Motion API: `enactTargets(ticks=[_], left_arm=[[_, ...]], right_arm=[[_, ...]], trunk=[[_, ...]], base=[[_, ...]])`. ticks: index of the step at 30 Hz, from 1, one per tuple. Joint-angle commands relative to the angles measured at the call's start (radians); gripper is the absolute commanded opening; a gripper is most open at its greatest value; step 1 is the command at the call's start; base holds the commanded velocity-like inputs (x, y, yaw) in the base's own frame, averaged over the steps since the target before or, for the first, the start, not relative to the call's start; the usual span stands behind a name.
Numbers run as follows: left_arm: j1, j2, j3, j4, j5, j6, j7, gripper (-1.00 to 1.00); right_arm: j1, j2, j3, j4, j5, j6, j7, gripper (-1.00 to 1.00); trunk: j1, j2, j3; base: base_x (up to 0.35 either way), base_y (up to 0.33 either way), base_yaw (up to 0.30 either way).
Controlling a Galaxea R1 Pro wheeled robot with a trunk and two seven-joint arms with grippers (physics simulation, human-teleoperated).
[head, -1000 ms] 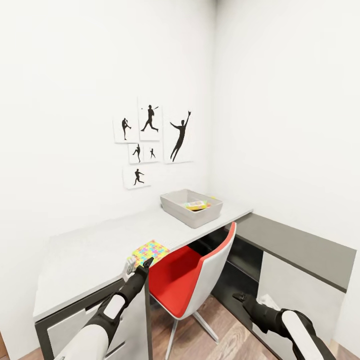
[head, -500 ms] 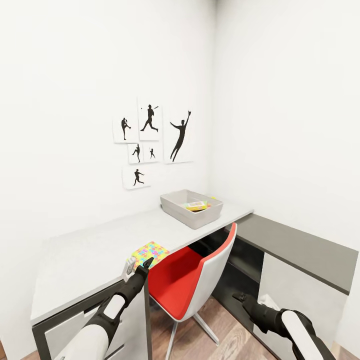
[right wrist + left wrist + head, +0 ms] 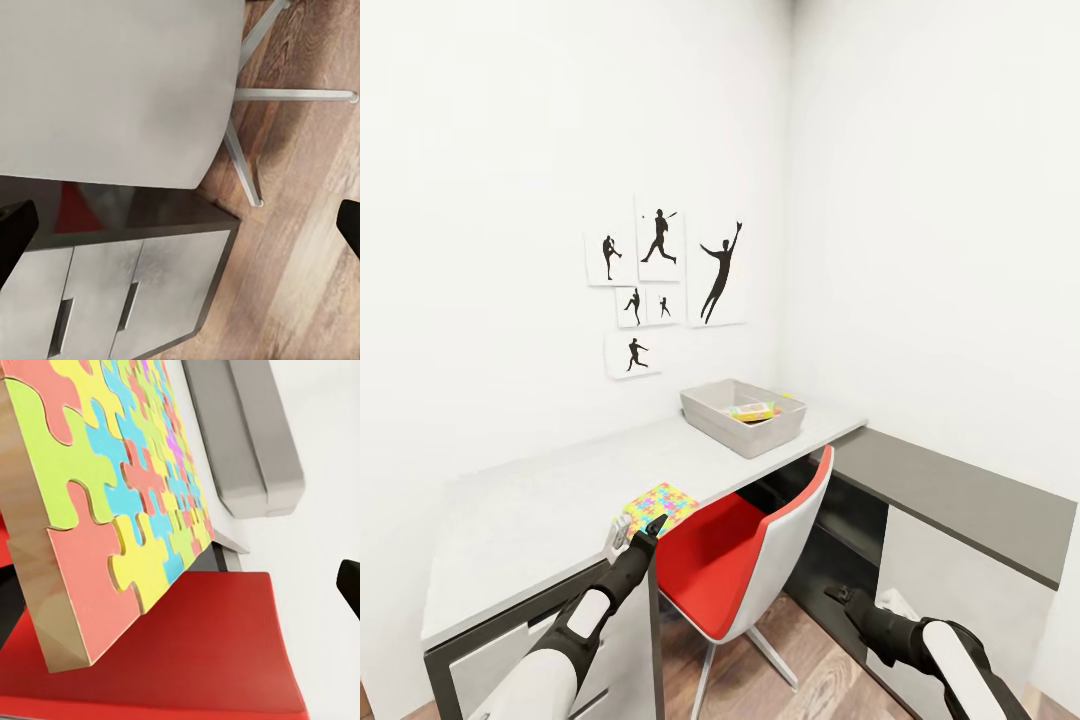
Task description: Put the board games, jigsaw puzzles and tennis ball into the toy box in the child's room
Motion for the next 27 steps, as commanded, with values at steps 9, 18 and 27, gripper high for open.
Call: enactTargets(ticks=[9, 18, 27], left_arm=[[-0.001, -0.001, 0.015, -0.001, 0.008, 0.009, -0.007, 1.0], [-0.001, -0.001, 0.037, -0.001, 0.007, 0.009, -0.008, 1.0], [-0.001, -0.001, 0.04, -0.001, 0.007, 0.009, -0.008, 1.0]], right_arm=[[-0.001, 0.0, -0.001, -0.001, -0.009, 0.004, -0.009, 1.0], [-0.001, 0.001, -0.001, -0.001, -0.007, 0.002, -0.009, 1.0], [-0.001, 0.003, -0.001, -0.001, -0.006, 0.002, -0.009, 1.0]], trunk=[[0.0, -0.001, -0.001], [0.027, -0.05, -0.023], [0.027, -0.05, -0.023]], base=[[0.0, 0.0, 0.0], [0.0, 0.0, 0.0], [0.0, 0.0, 0.0]])
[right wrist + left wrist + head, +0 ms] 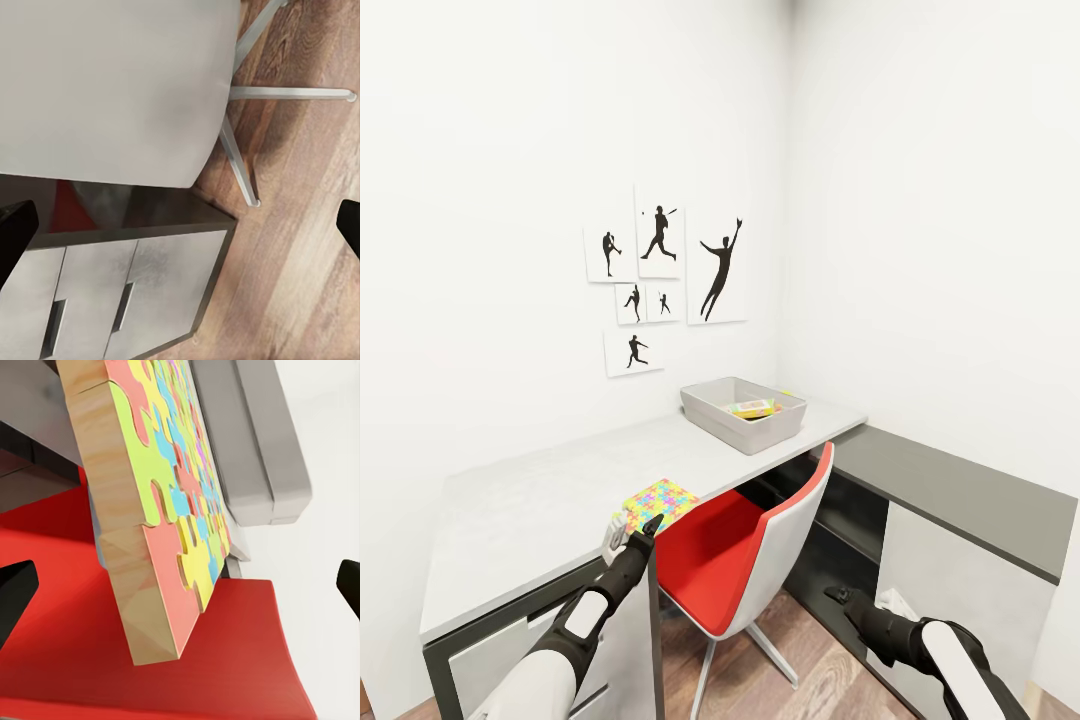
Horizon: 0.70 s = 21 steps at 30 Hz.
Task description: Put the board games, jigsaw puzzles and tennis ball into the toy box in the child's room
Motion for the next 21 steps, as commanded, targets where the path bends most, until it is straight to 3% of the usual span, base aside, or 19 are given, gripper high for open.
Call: enactTargets(ticks=[1, 21], left_arm=[[-0.001, -0.001, 0.005, -0.001, 0.008, 0.01, -0.003, 1.0], [-0.001, -0.001, 0.006, -0.001, 0.008, 0.01, -0.004, 1.0]], right_arm=[[-0.001, 0.0, -0.001, -0.001, -0.01, 0.003, -0.009, 1.0], [-0.001, 0.002, 0.001, -0.001, -0.009, 0.002, -0.009, 1.0]], trunk=[[0.0, -0.001, -0.001], [0.0, -0.001, -0.001]], base=[[0.0, 0.0, 0.0], [0.034, 0.0, 0.0]])
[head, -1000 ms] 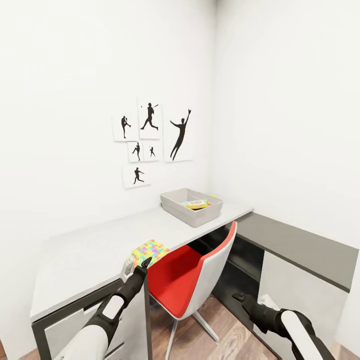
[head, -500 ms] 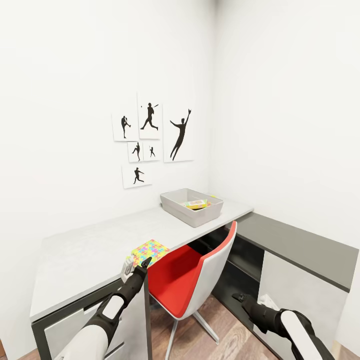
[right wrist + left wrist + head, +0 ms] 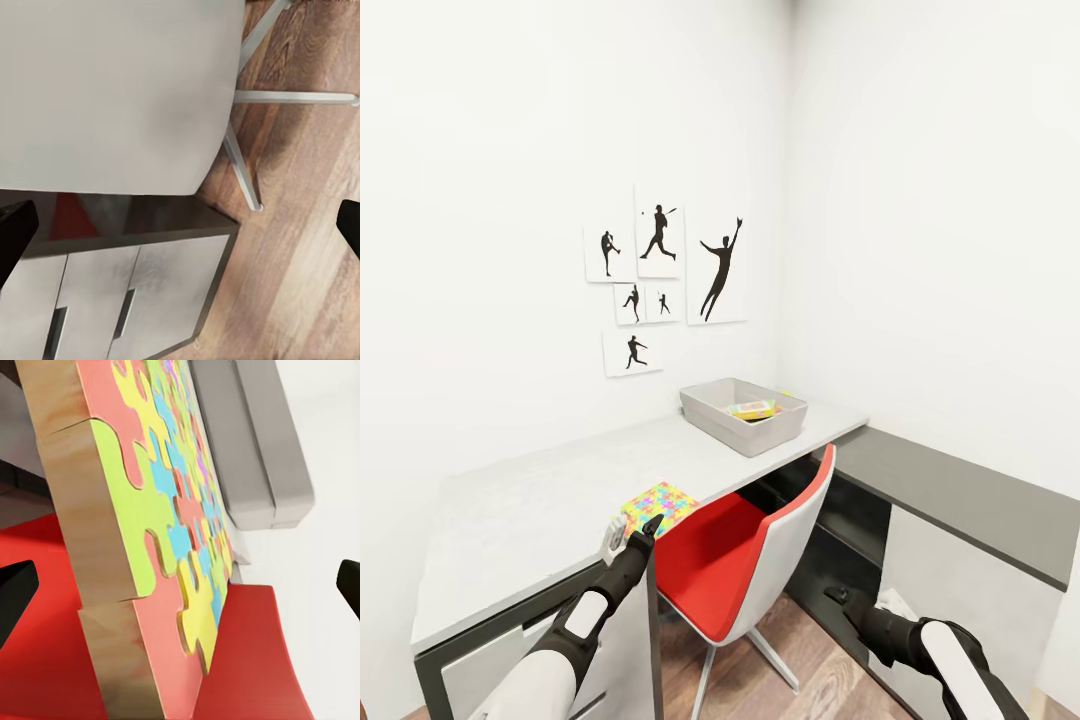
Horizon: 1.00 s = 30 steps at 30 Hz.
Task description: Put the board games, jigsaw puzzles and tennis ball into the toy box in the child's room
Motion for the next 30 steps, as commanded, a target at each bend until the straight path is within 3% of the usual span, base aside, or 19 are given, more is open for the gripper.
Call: enactTargets(ticks=[1, 12, 30], left_arm=[[-0.001, -0.001, 0.005, -0.001, 0.008, 0.011, -0.002, 1.0], [-0.001, -0.001, 0.059, -0.001, 0.007, 0.013, -0.002, 1.0], [-0.001, -0.001, 0.059, -0.002, 0.007, 0.01, -0.003, 1.0]], right_arm=[[-0.001, 0.0, -0.001, -0.001, -0.011, 0.003, -0.009, 1.0], [-0.001, 0.0, -0.001, -0.001, -0.01, 0.003, -0.009, 1.0], [-0.001, 0.0, 0.001, -0.001, -0.009, 0.002, -0.009, 1.0]], trunk=[[0.0, -0.001, -0.001], [0.0, -0.001, -0.001], [0.0, -0.001, -0.001]], base=[[0.033, 0.0, 0.0], [0.006, 0.0, 0.0], [0.0, 0.0, 0.0]])
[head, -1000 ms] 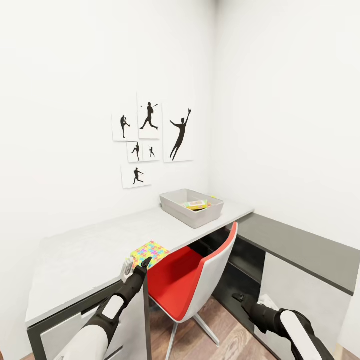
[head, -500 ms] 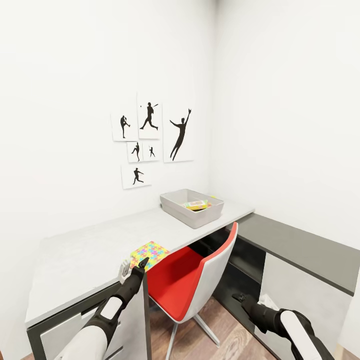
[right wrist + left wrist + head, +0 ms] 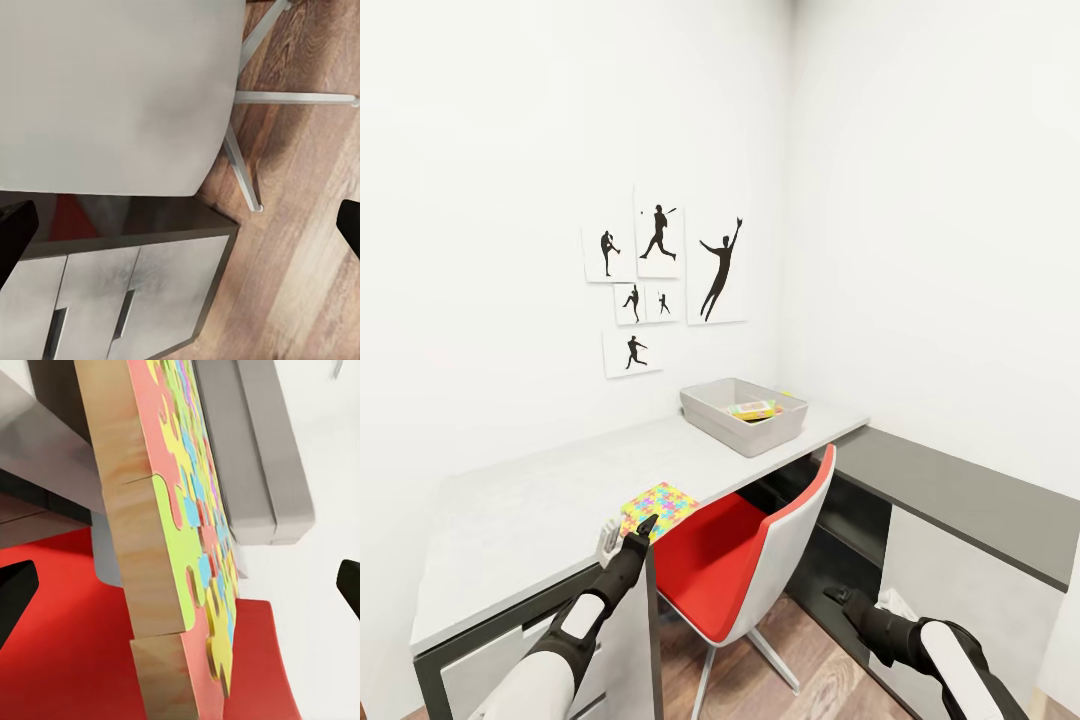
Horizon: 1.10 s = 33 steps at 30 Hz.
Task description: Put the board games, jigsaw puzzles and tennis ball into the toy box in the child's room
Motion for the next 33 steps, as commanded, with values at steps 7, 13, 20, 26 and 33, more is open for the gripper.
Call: enactTargets(ticks=[7, 13, 20, 26, 33], left_arm=[[-0.001, -0.001, 0.005, -0.001, 0.008, 0.01, -0.003, 1.0], [-0.001, -0.001, 0.005, -0.002, 0.007, 0.01, -0.002, -1.0], [-0.001, -0.001, 0.004, -0.001, 0.006, 0.011, -0.002, -1.0], [-0.001, -0.001, -0.005, -0.002, 0.004, 0.014, -0.032, -1.0], [-0.001, -0.001, -0.055, -0.004, -0.003, 0.016, -0.153, -1.0]], right_arm=[[-0.001, 0.0, -0.001, -0.001, -0.011, 0.003, -0.009, 1.0], [-0.001, 0.0, -0.001, -0.001, -0.011, 0.003, -0.009, 1.0], [-0.001, 0.0, -0.001, -0.001, -0.011, 0.003, -0.009, 1.0], [-0.001, 0.0, -0.001, -0.001, -0.011, 0.003, -0.009, 1.0], [-0.001, 0.0, -0.001, -0.001, -0.011, 0.003, -0.009, 1.0]], trunk=[[0.0, -0.001, -0.001], [0.0, -0.001, -0.001], [0.0, -0.001, -0.001], [0.0, -0.001, -0.001], [0.0, -0.001, -0.001]], base=[[0.0, 0.0, 0.0], [0.0, 0.0, 0.0], [0.0, 0.0, 0.0], [0.0, 0.0, 0.0], [0.0, 0.0, 0.0]])
